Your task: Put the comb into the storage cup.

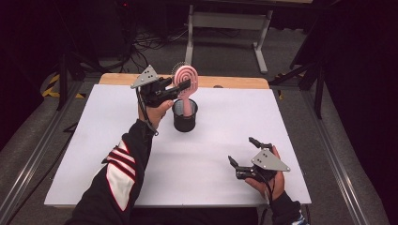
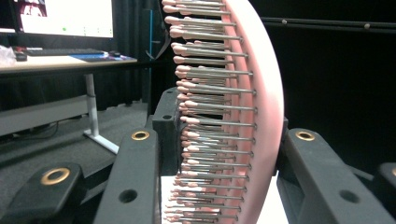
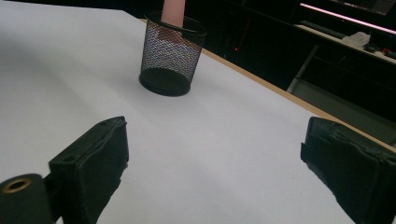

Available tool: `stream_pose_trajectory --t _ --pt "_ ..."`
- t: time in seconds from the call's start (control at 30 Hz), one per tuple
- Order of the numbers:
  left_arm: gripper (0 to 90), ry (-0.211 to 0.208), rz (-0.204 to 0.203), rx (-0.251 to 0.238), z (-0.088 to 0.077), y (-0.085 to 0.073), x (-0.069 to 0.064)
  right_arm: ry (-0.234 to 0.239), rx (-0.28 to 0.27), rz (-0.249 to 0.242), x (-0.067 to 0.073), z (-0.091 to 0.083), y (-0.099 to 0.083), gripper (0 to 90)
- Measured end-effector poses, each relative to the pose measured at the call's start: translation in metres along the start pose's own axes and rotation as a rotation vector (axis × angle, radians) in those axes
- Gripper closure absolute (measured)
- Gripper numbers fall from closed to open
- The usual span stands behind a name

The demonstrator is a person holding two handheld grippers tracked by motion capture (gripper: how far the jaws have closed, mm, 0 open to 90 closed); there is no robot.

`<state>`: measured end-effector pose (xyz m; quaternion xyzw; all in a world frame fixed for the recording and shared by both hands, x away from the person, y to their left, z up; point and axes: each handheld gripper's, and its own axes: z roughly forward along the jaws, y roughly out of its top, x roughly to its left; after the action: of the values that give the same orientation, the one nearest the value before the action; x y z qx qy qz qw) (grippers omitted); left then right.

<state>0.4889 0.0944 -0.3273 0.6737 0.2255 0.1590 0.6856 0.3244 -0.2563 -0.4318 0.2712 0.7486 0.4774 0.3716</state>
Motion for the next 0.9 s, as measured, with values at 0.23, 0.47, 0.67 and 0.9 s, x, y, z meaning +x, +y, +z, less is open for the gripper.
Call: stream_pose_trajectory --t 0.23,0.47,0.67,0.9 --pt "62.7 0.004 -0.020 0.016 0.001 -0.010 0.000 0.001 0.000 -0.003 0.000 0.000 0.000 8.1" --pt "62.6 0.004 -0.041 0.028 0.002 -0.020 0.003 0.007 0.004 -0.005 0.001 0.001 0.000 8.2" --pt "62.5 0.003 -0.059 0.029 0.001 -0.027 0.004 0.004 0.010 -0.006 0.001 0.002 -0.001 8.5" --pt "62.5 0.009 -0.078 0.054 -0.001 -0.037 0.007 0.003 0.014 -0.010 0.001 0.003 -0.001 8.6"
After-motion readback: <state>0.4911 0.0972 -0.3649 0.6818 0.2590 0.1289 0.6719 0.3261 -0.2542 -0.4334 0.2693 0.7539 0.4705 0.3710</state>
